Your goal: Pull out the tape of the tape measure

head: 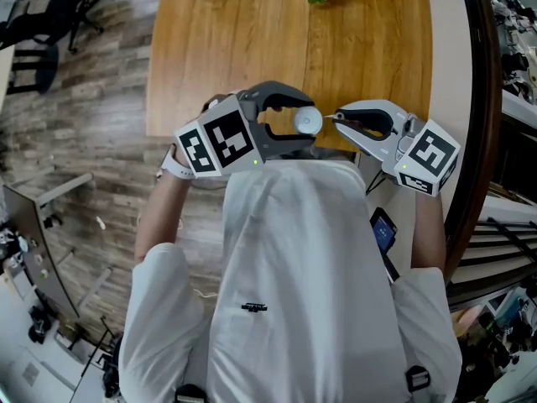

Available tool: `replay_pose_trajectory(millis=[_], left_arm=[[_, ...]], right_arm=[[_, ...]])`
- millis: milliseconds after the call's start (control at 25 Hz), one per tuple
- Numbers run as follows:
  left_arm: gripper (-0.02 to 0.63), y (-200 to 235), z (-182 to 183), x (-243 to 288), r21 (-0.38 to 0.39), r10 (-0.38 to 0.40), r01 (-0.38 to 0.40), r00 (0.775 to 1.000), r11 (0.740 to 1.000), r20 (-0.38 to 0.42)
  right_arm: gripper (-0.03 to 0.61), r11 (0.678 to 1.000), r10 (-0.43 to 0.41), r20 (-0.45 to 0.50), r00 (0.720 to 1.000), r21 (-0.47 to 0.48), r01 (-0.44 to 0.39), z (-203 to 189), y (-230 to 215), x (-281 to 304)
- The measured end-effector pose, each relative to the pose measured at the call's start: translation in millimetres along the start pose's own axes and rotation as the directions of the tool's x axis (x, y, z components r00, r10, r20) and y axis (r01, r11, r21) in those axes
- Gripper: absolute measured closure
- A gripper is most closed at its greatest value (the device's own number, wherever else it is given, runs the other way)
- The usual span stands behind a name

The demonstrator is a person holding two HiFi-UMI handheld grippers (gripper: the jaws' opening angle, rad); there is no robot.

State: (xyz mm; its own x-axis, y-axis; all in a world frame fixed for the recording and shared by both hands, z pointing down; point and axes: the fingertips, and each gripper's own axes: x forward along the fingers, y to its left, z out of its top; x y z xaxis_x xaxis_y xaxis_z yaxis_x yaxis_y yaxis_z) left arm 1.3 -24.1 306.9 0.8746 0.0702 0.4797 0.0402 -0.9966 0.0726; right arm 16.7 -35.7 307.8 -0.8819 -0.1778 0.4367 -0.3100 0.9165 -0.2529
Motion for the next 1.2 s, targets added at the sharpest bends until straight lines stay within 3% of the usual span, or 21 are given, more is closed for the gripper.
replay_pose_trajectory(millis=[480,1200], left_arm=[[0.374,26,-17,-11,-0.086,0.126,-0.127,0.992,0.988,-0.021],[0.376,42,-29,-11,-0.137,0.201,-0.208,0.978,0.968,-0.063]], right_arm=[[0.52,0.972,-0.209,0.009,0.978,0.11,0.206,-10,-41,-25],[0.518,0.895,-0.376,-0.011,0.927,0.254,0.366,-25,-73,-29]])
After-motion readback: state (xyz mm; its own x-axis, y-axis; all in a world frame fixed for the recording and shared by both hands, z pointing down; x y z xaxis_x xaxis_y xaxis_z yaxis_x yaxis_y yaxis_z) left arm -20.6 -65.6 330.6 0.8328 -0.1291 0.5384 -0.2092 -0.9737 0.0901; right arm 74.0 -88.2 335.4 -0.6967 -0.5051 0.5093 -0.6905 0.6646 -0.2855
